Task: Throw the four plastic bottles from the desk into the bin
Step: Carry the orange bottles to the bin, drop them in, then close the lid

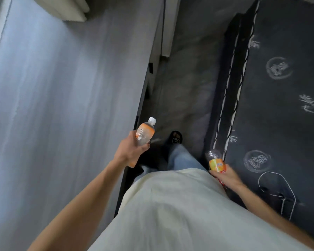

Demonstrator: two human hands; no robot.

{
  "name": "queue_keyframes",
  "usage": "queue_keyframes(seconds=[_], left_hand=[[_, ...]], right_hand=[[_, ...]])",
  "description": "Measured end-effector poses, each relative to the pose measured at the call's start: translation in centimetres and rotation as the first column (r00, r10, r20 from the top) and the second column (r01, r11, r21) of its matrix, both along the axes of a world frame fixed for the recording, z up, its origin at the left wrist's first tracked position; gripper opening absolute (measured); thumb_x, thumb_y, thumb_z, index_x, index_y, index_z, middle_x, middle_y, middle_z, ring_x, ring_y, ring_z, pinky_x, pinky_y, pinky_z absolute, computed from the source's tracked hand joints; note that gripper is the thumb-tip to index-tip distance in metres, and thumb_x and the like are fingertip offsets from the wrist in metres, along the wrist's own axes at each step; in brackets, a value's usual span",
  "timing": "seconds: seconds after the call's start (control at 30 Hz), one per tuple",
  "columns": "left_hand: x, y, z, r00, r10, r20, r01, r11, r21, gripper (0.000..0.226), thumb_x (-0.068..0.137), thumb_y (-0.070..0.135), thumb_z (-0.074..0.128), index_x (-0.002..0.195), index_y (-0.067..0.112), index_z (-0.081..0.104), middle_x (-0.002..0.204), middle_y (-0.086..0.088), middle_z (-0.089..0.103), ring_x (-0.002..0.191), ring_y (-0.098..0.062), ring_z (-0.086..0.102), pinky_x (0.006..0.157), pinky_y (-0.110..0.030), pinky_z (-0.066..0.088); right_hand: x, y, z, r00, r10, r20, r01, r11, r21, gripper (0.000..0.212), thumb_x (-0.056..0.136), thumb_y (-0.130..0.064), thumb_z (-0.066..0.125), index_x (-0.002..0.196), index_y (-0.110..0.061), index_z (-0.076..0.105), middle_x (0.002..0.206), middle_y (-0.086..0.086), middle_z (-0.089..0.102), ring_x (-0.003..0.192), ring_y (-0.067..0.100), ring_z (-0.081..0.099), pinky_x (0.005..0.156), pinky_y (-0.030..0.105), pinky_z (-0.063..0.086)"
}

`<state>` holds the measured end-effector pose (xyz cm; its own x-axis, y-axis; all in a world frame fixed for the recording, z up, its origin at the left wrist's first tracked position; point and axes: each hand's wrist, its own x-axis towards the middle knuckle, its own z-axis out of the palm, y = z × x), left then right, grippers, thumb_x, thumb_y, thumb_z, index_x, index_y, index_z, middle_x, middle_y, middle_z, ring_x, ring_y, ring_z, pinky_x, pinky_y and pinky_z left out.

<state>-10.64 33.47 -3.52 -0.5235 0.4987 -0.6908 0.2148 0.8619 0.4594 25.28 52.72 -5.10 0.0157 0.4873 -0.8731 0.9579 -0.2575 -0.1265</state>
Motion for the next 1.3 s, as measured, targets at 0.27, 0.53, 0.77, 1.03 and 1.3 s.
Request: queue_keyframes(seconds=[0.27,0.53,0.77,1.03,1.3], left_hand=[[-2.6,8.0,-1.5,0.995,-0.101,0.007,0.101,0.978,-0.184,0.053,0.069,0.054,0.072,0.106,0.025,0.046,0.089,0.001,0.064,0.077,-0.021,0.063,0.069,-0.042,0.058],[-7.4,13.4,-2.1,0.989,-0.142,0.038,0.146,0.929,-0.339,0.049,0.076,0.048,0.075,0.108,0.024,0.046,0.090,0.001,0.064,0.072,-0.017,0.059,0.064,-0.033,0.047],[-12.6,23.0,-2.0,0.991,-0.135,0.016,0.133,0.936,-0.326,0.057,0.078,0.050,0.074,0.118,0.017,0.051,0.105,-0.009,0.066,0.086,-0.031,0.058,0.071,-0.034,0.043],[-18.5,41.7,-1.0,0.952,-0.307,0.007,0.304,0.939,-0.158,0.075,0.076,0.054,0.074,0.134,0.019,0.045,0.115,-0.005,0.064,0.092,-0.028,0.061,0.076,-0.036,0.049],[-21.0,59.0,-0.3,0.937,-0.346,-0.040,0.344,0.938,-0.043,0.064,0.076,0.051,0.074,0.127,0.018,0.050,0.095,0.003,0.059,0.079,-0.020,0.058,0.065,-0.029,0.042]], right_hand=[[-4.0,12.3,0.6,0.997,-0.058,-0.046,0.060,0.997,0.038,0.051,0.069,-0.046,0.083,0.106,-0.017,0.064,0.102,0.009,0.073,0.095,0.031,0.068,0.088,0.039,0.055],[-13.7,25.0,1.2,0.987,-0.023,-0.157,0.047,0.987,0.152,0.059,0.062,-0.062,0.075,0.107,-0.025,0.064,0.099,0.001,0.070,0.090,0.025,0.066,0.075,0.032,0.052],[-19.0,31.8,0.7,0.989,-0.033,-0.146,0.054,0.989,0.138,0.061,0.064,-0.059,0.078,0.111,-0.023,0.060,0.101,0.004,0.069,0.094,0.028,0.067,0.086,0.040,0.056],[-16.8,33.8,1.8,0.960,-0.259,-0.102,0.265,0.963,0.047,0.025,0.081,-0.026,0.083,0.094,-0.012,0.066,0.077,0.007,0.066,0.062,0.020,0.061,0.060,0.030,0.048],[-15.6,41.0,1.8,0.970,-0.241,-0.003,0.241,0.970,-0.023,0.013,0.095,-0.009,0.065,0.086,0.000,0.063,0.058,0.008,0.057,0.044,0.014,0.052,0.036,0.016,0.039]])
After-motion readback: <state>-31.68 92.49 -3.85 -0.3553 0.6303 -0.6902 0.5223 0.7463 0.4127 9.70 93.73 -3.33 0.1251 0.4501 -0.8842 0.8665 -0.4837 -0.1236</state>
